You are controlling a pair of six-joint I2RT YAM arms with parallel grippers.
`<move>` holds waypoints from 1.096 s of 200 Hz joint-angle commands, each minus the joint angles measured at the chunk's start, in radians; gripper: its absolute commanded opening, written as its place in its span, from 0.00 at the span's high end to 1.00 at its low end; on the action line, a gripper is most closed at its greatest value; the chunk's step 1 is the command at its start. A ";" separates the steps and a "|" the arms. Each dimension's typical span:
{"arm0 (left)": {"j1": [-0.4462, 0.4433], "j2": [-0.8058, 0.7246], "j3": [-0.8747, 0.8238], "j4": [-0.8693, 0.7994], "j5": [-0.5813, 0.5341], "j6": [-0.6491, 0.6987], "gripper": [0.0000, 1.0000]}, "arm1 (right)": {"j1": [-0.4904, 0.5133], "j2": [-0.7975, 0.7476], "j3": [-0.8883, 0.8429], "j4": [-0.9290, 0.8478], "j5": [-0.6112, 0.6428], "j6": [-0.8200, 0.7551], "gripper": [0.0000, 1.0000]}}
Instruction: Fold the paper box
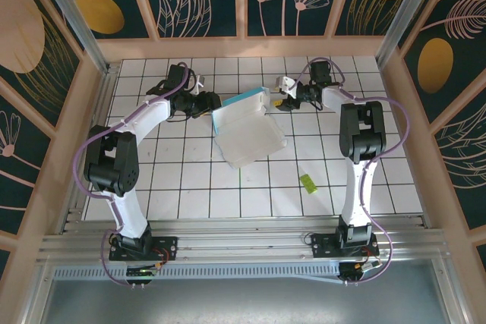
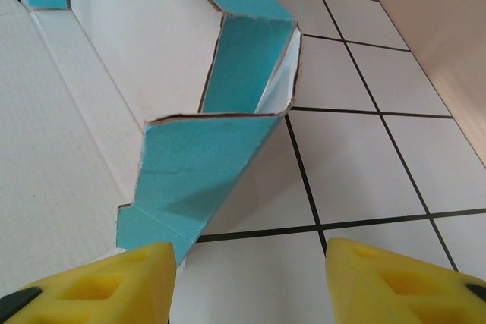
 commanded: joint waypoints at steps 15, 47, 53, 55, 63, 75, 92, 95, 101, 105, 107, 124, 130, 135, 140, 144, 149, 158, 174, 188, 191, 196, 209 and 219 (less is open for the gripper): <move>-0.009 0.018 0.023 -0.026 0.009 0.012 0.47 | 0.030 0.023 0.038 -0.039 -0.023 -0.025 0.45; -0.009 0.015 0.017 -0.026 0.012 0.014 0.47 | 0.051 0.031 0.037 -0.026 0.006 0.000 0.48; -0.009 0.012 0.014 -0.024 0.010 0.014 0.47 | 0.053 0.031 0.037 -0.024 0.002 0.002 0.49; -0.008 0.012 0.014 -0.023 0.010 0.014 0.47 | 0.053 0.030 0.036 -0.025 0.001 0.003 0.49; -0.008 0.011 0.011 -0.023 0.009 0.014 0.47 | 0.053 0.030 0.037 -0.024 -0.010 0.010 0.49; -0.009 0.010 0.012 -0.021 0.009 0.014 0.47 | 0.058 0.028 0.036 -0.021 -0.020 0.027 0.49; -0.009 0.013 0.015 -0.021 0.011 0.012 0.47 | 0.065 0.029 0.038 -0.012 -0.022 0.054 0.49; -0.008 0.014 0.017 -0.021 0.011 0.012 0.47 | 0.066 0.028 0.038 -0.009 -0.020 0.061 0.49; -0.008 0.015 0.018 -0.021 0.013 0.012 0.47 | 0.070 0.029 0.038 -0.003 -0.014 0.072 0.49; -0.009 0.016 0.018 -0.021 0.013 0.012 0.47 | 0.072 0.029 0.038 0.000 -0.009 0.078 0.49; -0.009 0.015 0.018 -0.021 0.013 0.012 0.47 | 0.073 0.030 0.038 0.001 -0.008 0.081 0.49; -0.009 0.010 0.017 -0.021 0.013 0.012 0.47 | 0.078 0.031 0.039 0.012 0.008 0.110 0.50; -0.009 0.007 0.015 -0.023 0.012 0.013 0.47 | 0.079 0.032 0.038 0.015 0.008 0.121 0.51; -0.008 0.006 0.014 -0.023 0.010 0.013 0.47 | 0.078 0.033 0.040 0.017 0.007 0.128 0.51; -0.008 0.006 0.012 -0.022 0.010 0.014 0.47 | 0.080 0.033 0.041 0.015 0.006 0.135 0.51; -0.009 0.004 0.011 -0.021 0.010 0.014 0.47 | 0.082 0.034 0.042 0.013 0.005 0.137 0.51; -0.009 0.005 0.009 -0.020 0.010 0.014 0.47 | 0.082 0.035 0.043 0.011 0.002 0.141 0.51; -0.008 0.004 0.006 -0.019 0.011 0.013 0.47 | 0.088 0.036 0.042 0.012 0.001 0.149 0.51; -0.009 0.001 0.003 -0.014 0.014 0.009 0.47 | 0.095 0.038 0.040 0.019 0.006 0.172 0.51; -0.009 0.000 0.001 -0.012 0.014 0.009 0.47 | 0.103 0.040 0.040 0.026 0.017 0.195 0.52; -0.009 -0.002 0.001 -0.012 0.014 0.009 0.47 | 0.104 0.041 0.040 0.026 0.019 0.197 0.52; -0.009 -0.002 0.001 -0.013 0.014 0.011 0.47 | 0.105 0.041 0.040 0.026 0.020 0.200 0.53; -0.009 -0.003 0.001 -0.015 0.013 0.012 0.47 | 0.110 0.042 0.040 0.032 0.032 0.218 0.57; -0.009 -0.004 0.000 -0.015 0.015 0.013 0.47 | 0.114 0.042 0.038 0.041 0.044 0.233 0.59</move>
